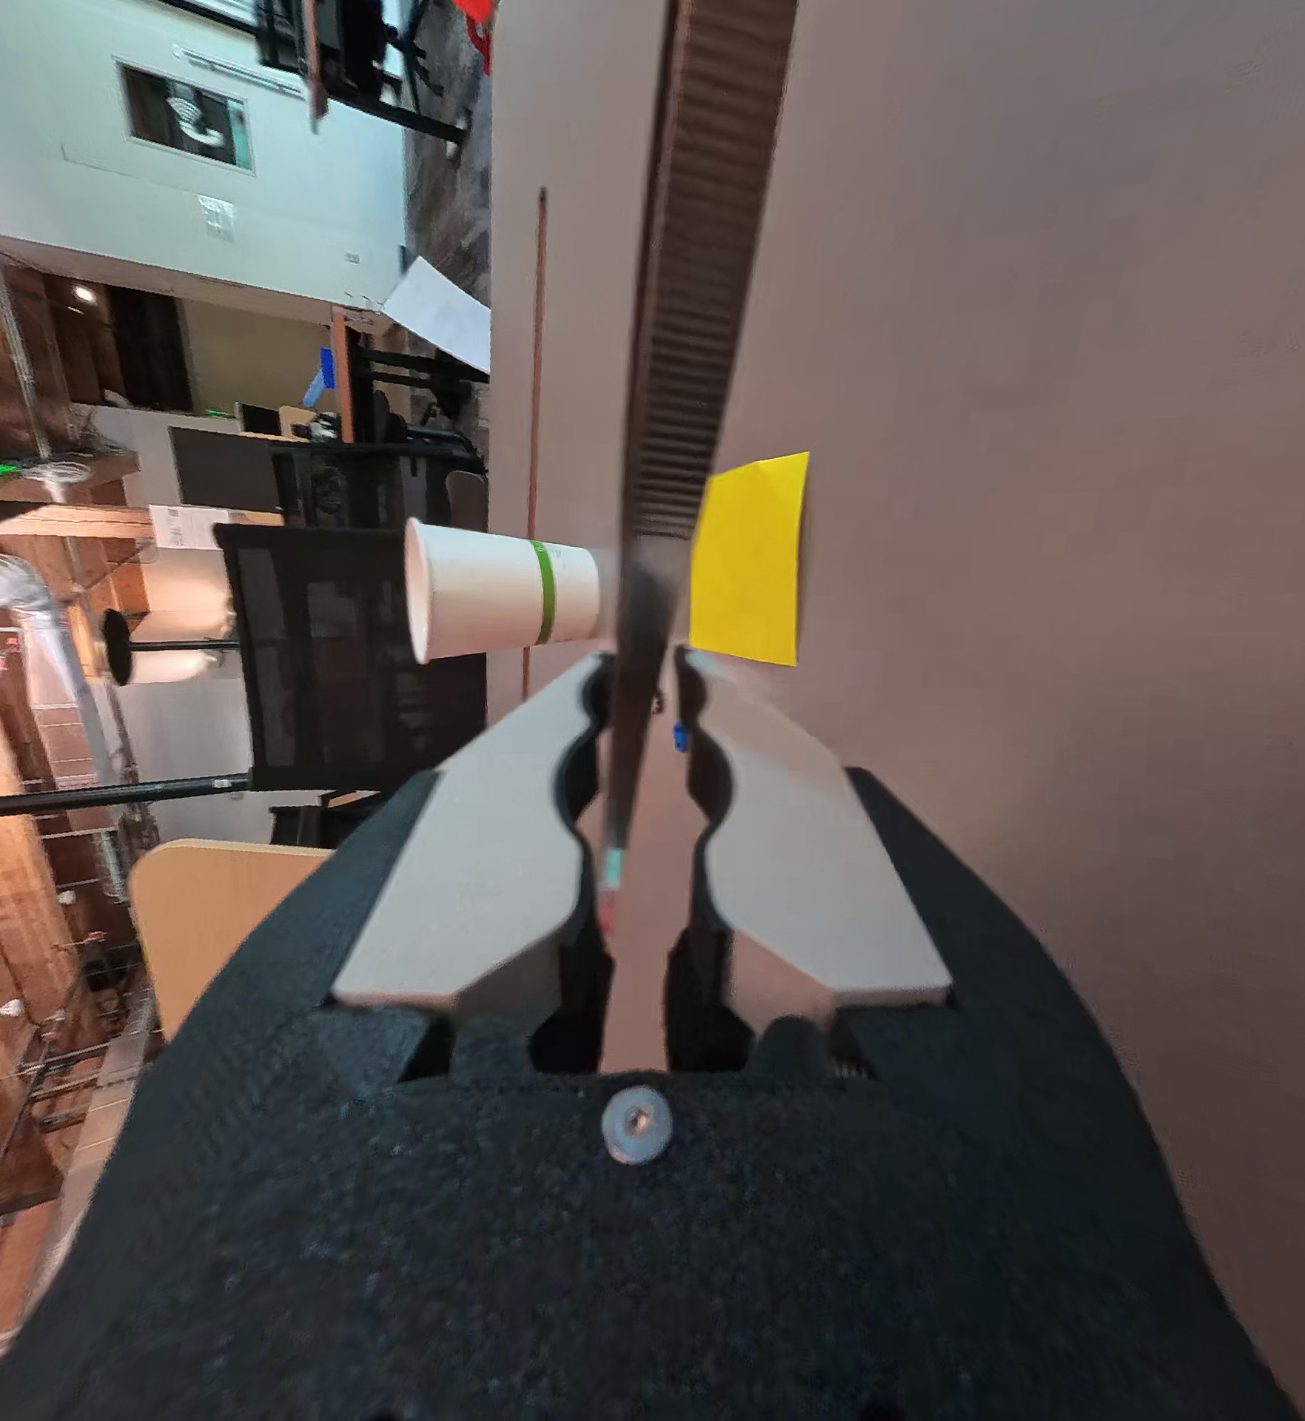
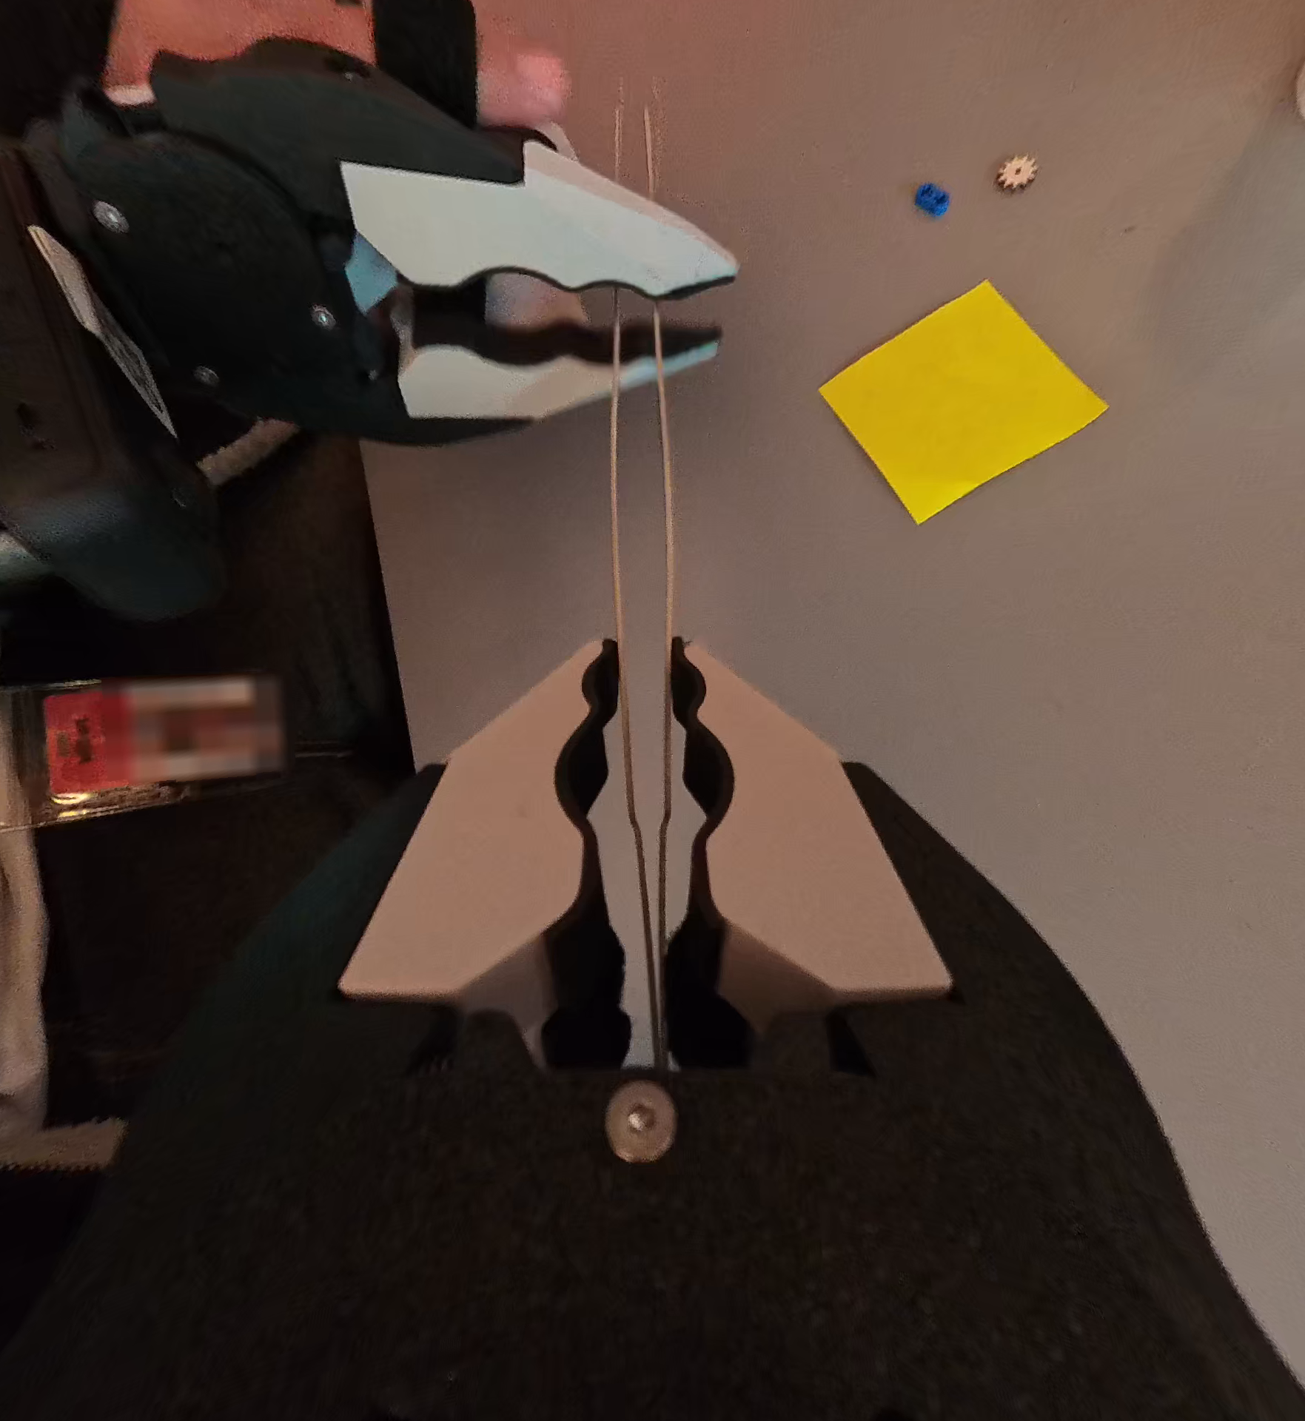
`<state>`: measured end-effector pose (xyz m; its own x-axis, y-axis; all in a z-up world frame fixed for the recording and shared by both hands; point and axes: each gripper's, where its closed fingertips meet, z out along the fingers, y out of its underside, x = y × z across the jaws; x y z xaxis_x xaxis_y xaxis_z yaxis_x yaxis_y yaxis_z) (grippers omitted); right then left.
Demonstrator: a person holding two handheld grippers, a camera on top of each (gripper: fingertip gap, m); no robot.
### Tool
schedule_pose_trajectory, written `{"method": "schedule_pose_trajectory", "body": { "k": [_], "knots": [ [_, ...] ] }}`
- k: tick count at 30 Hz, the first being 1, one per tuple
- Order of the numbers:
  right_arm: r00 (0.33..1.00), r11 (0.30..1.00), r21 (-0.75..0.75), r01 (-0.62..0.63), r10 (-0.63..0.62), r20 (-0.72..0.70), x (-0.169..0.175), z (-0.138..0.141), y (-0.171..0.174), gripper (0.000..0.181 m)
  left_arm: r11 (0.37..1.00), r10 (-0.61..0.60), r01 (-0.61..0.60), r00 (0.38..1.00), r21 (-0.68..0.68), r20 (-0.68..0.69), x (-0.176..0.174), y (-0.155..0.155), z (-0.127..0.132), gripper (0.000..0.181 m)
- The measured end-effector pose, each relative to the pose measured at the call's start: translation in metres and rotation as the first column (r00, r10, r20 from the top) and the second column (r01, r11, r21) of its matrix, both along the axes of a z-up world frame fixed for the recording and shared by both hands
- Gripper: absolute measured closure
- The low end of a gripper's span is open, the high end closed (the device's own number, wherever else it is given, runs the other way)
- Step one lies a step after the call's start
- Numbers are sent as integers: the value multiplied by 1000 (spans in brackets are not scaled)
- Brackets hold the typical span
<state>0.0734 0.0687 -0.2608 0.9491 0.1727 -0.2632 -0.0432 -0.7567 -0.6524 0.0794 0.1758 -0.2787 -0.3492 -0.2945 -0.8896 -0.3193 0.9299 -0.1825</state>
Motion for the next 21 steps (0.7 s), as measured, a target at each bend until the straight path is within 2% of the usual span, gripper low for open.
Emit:
{"method": "schedule_pose_trajectory", "body": {
  "k": [1, 5, 8, 9, 11, 14, 17, 19, 21],
  "knots": [
    [1000, 1000, -7, -5, 5, 2, 0, -2, -1, 168, 1000, -13, 13, 1000, 13, 13, 0, -1, 1, 174],
    [999, 999, 44, 15, -17, 44, 9, 5, 2, 164, 1000, -7, 6, 999, 24, 44, 2, 2, 2, 175],
    [993, 972, 219, 86, -102, 63, 35, 46, -3, 140, 999, 9, -6, 998, -46, 68, 3, 7, 8, 175],
    [988, 946, 301, 124, -147, 56, 47, 65, -8, 130, 998, 16, -12, 996, -59, 83, 3, 11, 12, 175],
    [966, 870, 444, 217, -255, 29, 75, 98, -24, 121, 995, 37, -27, 993, -95, 110, 4, 17, 20, 175],
    [942, 763, 567, 310, -327, -76, 98, 119, -50, 105, 984, 69, -43, 987, -170, 146, 4, 24, 32, 175],
    [930, 695, 618, 367, -287, -230, 91, 114, -62, 99, 968, 103, -61, 982, -243, 160, 4, 30, 40, 175],
    [937, 719, 600, 349, -274, -217, 77, 97, -57, 102, 956, 109, -56, 979, -288, 173, 4, 30, 45, 175],
    [956, 771, 566, 292, -234, -174, 52, 81, -36, 101, 951, 105, -43, 976, -306, 191, 4, 28, 50, 175]
  ]
}}
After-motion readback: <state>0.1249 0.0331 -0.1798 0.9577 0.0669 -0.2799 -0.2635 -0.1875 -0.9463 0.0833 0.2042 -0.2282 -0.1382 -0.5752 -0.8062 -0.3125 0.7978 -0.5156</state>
